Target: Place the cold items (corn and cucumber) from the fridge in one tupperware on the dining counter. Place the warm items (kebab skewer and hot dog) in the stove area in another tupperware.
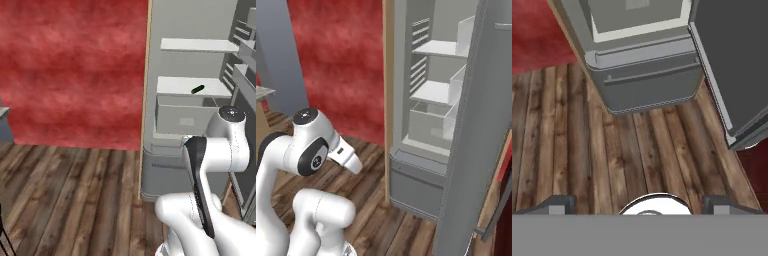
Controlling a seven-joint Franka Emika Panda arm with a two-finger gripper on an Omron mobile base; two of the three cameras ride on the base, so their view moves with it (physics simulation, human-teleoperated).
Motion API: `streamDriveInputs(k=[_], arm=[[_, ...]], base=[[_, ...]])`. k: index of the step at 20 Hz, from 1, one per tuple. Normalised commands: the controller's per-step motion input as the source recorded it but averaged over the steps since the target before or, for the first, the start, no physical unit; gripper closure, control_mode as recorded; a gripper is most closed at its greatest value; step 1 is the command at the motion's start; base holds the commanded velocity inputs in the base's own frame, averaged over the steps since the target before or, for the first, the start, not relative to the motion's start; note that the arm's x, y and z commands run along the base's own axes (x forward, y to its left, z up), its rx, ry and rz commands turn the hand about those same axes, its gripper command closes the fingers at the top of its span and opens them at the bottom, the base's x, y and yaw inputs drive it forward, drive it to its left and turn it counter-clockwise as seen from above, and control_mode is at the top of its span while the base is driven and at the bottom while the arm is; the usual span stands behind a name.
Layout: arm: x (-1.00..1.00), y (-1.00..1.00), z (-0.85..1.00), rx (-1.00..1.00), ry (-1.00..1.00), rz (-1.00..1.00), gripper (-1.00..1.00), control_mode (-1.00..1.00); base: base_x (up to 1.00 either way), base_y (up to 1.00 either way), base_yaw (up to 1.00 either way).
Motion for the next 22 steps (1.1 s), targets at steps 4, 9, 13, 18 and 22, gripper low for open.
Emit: streamDriveInputs(k=[4, 9, 13, 18, 22], arm=[[0.00, 0.00, 0.00, 0.00, 0.00, 0.00, -1.00, 1.00], [0.00, 0.00, 0.00, 0.00, 0.00, 0.00, -1.00, 1.00], [0.00, 0.00, 0.00, 0.00, 0.00, 0.00, -1.00, 1.00], [0.00, 0.00, 0.00, 0.00, 0.00, 0.00, -1.00, 1.00], [0.00, 0.00, 0.00, 0.00, 0.00, 0.00, -1.00, 1.00]], base=[[0.55, -0.41, -0.23], [0.52, -0.22, -0.15], [0.47, -0.29, -0.19], [0.66, -0.23, -0.19], [0.65, -0.22, -0.16]])
